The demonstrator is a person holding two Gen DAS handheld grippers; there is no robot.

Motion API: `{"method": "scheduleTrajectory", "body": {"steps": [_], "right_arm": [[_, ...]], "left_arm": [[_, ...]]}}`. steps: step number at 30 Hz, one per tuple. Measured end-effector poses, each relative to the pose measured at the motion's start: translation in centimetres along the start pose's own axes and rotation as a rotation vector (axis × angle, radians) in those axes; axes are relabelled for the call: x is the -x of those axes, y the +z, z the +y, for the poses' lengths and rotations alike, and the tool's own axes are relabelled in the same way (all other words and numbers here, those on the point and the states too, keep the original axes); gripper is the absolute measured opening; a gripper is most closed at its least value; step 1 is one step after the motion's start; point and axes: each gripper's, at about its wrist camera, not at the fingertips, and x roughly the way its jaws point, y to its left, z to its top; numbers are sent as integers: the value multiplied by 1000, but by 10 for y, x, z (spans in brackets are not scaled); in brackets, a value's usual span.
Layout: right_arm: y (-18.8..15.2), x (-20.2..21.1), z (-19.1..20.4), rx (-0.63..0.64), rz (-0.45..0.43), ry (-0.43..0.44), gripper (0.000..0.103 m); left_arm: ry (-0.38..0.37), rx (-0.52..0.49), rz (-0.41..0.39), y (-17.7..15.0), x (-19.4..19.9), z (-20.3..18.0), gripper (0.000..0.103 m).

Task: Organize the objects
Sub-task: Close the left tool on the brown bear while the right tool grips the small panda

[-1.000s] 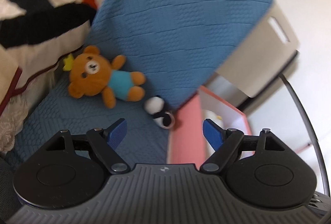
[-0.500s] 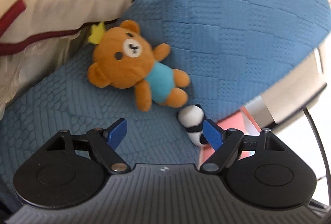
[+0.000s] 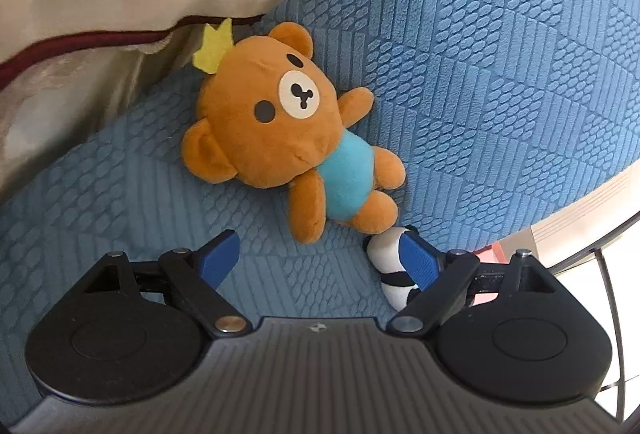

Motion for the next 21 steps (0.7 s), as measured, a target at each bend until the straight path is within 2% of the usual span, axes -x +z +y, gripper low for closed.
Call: {"method": "scheduleTrajectory", "body": {"steps": [3,6,9,10,11,12,14,21], "right_arm": [[-2,-16,2,25,-26,-50,93],[0,-24,0,47,-34,-48,93],[4,-31,-1,96,-49,-93,93],[5,-35,-1,108,-48,-106,89],[7,-38,-2,116,-46,-111,82],[8,-44,-2,123,-37,-116,81],[11,-56,-1,125,-10,-135,81],[23,-90,3,179,29,-215,81]], "left_arm": [[-22,49,28,6,-14,6,90],[-16,97,38,9,-26,12,90],[-26,126,51,10,-40,13,90],[-28,134,57,10,-45,12,90],[-26,143,61,11,-51,11,90],[-14,149,67,12,-55,9,90],[9,161,69,13,-66,6,90],[-20,250,57,20,-94,5,90]]}}
